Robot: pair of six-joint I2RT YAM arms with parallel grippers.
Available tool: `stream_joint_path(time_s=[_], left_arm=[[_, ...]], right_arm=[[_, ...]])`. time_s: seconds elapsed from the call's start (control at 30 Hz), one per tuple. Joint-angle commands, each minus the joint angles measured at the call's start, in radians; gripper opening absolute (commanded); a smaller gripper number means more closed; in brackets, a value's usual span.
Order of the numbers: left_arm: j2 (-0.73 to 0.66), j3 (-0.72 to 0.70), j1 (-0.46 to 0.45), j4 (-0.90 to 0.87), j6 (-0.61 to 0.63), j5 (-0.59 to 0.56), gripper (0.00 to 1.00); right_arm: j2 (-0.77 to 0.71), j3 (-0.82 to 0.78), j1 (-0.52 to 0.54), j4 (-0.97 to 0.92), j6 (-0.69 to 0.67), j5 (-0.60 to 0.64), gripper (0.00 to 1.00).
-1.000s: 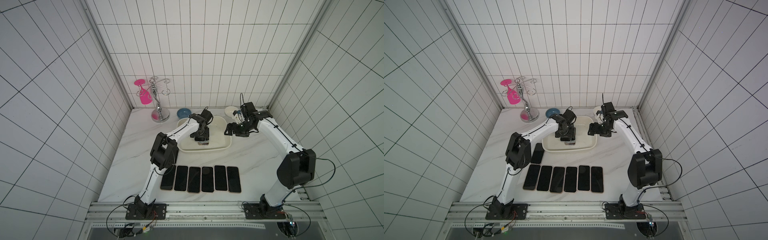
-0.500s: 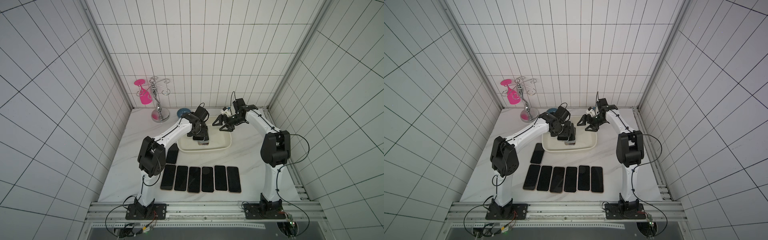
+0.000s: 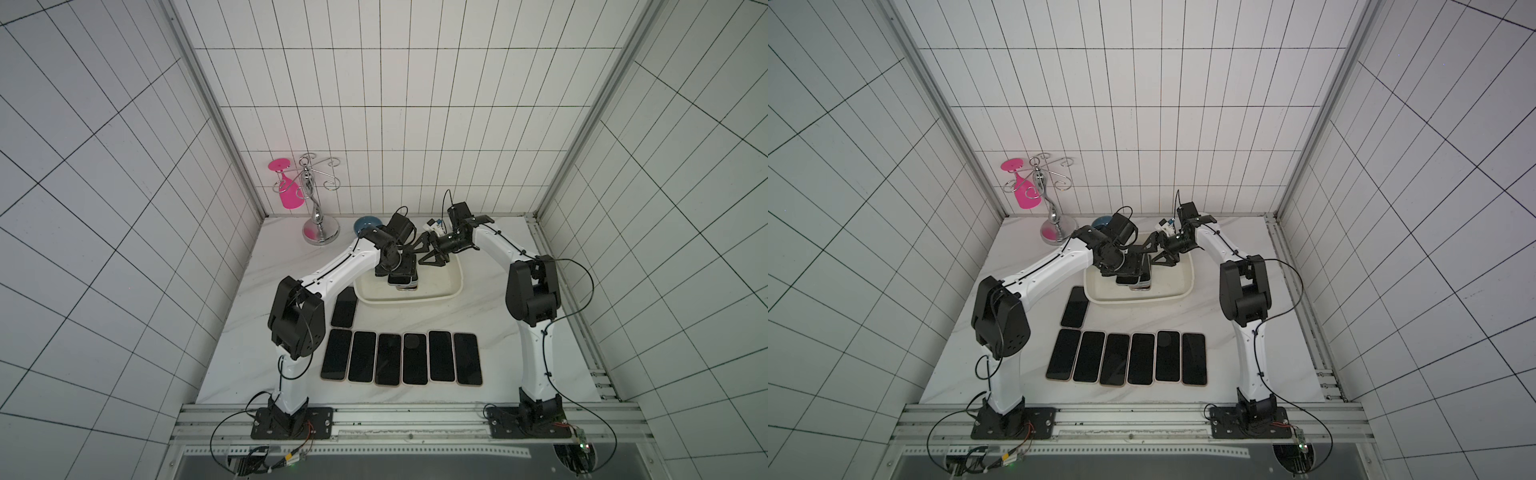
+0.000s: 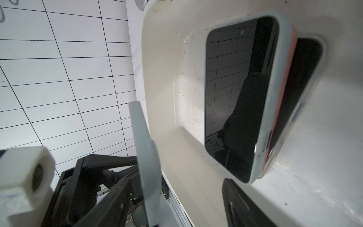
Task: Take the phone out of the storage box
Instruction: Pick up the phone from the storage box, then place the phone at the center of the board.
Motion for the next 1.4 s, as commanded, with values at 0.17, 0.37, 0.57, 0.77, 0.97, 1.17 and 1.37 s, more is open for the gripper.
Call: stream_joint_path(time_s=[0.17, 0.37, 0.57, 0.77, 0.97, 1.17, 1.37], left_arm=[[-0.06, -0.029, -0.005, 0.069, 0.006, 0.041, 0.38], [-0.08, -0.041, -0.005, 0.096, 0.005, 0.07, 0.38], [-0.093, -0.044, -0.005, 0.119, 0.013, 0.119, 0.38], [-0.125, -0.052, 0.002, 0.134, 0.001, 0.179, 0.76], [-0.227, -0.095, 0.076, 0.188, -0.045, 0.266, 0.98], [-0.332, -0.168, 0.165, 0.238, -0.043, 0.274, 0.98], [-0.37, -0.228, 0.202, 0.253, -0.015, 0.263, 0.98]], right_arm=[[0.022, 0.015, 0.024, 0.076, 0.027, -0.145, 0.62], [-0.001, -0.049, 0.023, 0.102, 0.021, -0.216, 0.43], [-0.031, -0.098, 0.025, 0.095, -0.008, -0.244, 0.19], [-0.133, -0.184, -0.01, 0.092, -0.011, -0.188, 0.02], [-0.361, -0.331, -0.102, -0.019, -0.101, -0.09, 0.0], [-0.558, -0.417, -0.231, -0.303, -0.274, 0.239, 0.0], [-0.679, -0.51, -0.32, -0.495, -0.323, 0.544, 0.0]])
